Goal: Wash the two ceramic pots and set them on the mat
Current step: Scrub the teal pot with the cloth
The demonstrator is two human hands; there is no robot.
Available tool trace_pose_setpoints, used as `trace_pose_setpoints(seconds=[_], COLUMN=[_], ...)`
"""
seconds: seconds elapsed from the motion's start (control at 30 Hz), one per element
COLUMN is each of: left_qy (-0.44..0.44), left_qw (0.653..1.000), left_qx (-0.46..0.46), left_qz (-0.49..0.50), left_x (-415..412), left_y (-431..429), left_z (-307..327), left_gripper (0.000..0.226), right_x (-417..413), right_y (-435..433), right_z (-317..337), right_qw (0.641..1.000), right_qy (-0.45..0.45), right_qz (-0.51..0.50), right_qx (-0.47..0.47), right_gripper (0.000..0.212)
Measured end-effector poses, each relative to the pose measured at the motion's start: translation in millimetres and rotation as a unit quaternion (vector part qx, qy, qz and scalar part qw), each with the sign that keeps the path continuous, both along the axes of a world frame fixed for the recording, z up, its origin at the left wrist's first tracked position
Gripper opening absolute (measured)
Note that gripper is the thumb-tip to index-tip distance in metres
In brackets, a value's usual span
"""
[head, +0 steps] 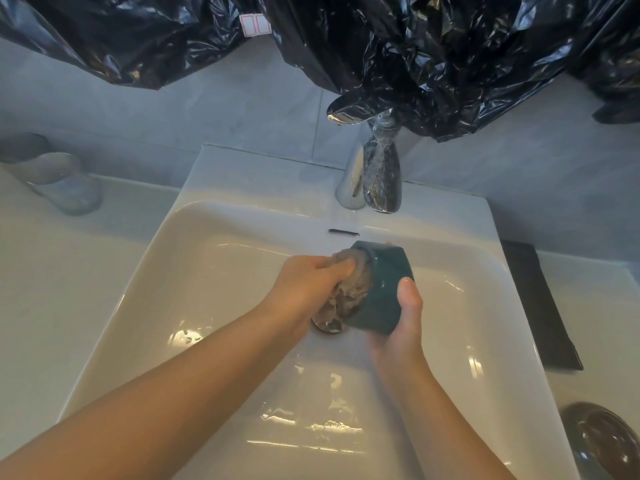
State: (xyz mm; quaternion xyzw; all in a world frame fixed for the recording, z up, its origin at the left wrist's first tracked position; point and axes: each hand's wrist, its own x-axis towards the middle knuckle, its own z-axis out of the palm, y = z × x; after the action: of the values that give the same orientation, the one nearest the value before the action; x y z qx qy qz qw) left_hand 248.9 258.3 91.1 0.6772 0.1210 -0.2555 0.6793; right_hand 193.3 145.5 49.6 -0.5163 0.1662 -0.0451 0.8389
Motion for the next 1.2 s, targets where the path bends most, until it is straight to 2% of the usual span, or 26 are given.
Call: trace_pose_setpoints(seconds=[0.07,0.13,0.23,0.37,0.43,0.5,0.53,0.6,0.67,0.73,0.8,0.9,1.0,1.13,1.2], left_qy=[-0.011,-0.019,-0.071,-0.142,-0.211,-0.314,-0.372,-0.473,-0.552,-0.599,-0.647,-0.727,-0.766,-0.782,-0.772], left_qw=[1.000,0.999,0.996,0.985,0.964,0.917,0.879,0.779,0.661,0.577,0.527,0.489,0.492,0.476,0.495], left_qx=[0.022,0.029,0.024,-0.027,-0.021,0.012,0.051,0.164,0.263,0.328,0.353,0.325,0.282,0.258,0.258], left_qz=[-0.011,-0.027,-0.048,-0.098,-0.161,-0.245,-0.293,-0.377,-0.435,-0.449,-0.424,-0.356,-0.303,-0.308,-0.305], left_x=[-0.6,-2.1,-7.5,-17.5,-19.3,-18.1,-15.4,-5.5,6.1,12.6,14.2,14.8,15.6,17.9,18.5], left_y=[-0.1,-0.3,-2.0,-0.6,2.0,6.9,10.8,19.7,26.9,28.9,28.6,29.7,28.9,26.5,24.9], left_z=[-0.5,-1.4,-1.0,-5.6,-4.3,-2.0,-1.6,-1.3,2.4,5.6,4.6,-3.0,-6.5,-12.2,-15.3], left_gripper=[0.016,0.021,0.021,0.029,0.031,0.026,0.028,0.028,0.029,0.032,0.028,0.022,0.023,0.021,0.024], right_x=[1.0,2.3,2.2,2.9,2.1,-0.1,-0.8,-0.6,0.2,2.1,2.8,2.4,2.4,1.7,0.6], right_y=[1.4,1.8,2.1,3.8,2.5,-2.1,-4.8,-8.1,-8.0,-7.9,-9.1,-9.7,-5.5,-4.4,-6.9], right_z=[0.0,-0.7,-0.2,-1.1,-1.0,-1.5,-1.1,-0.5,-0.6,-0.7,0.1,0.6,-2.0,-1.1,-1.7], right_qw=[1.000,0.999,0.998,1.000,0.999,0.997,0.995,0.992,0.990,0.989,0.987,0.984,0.983,0.982,0.982], right_qy=[-0.015,-0.022,-0.016,-0.014,-0.018,-0.029,-0.033,-0.030,-0.015,-0.004,0.000,-0.003,-0.007,-0.018,-0.010], right_qz=[0.007,0.014,0.020,0.011,0.009,0.015,0.021,0.037,0.050,0.053,0.053,0.073,0.079,0.082,0.076], right_qx=[-0.025,-0.046,-0.066,-0.022,0.031,0.073,0.089,0.114,0.132,0.142,0.154,0.165,0.168,0.172,0.174], right_gripper=[0.099,0.097,0.096,0.101,0.098,0.086,0.080,0.075,0.076,0.078,0.081,0.080,0.069,0.063,0.055])
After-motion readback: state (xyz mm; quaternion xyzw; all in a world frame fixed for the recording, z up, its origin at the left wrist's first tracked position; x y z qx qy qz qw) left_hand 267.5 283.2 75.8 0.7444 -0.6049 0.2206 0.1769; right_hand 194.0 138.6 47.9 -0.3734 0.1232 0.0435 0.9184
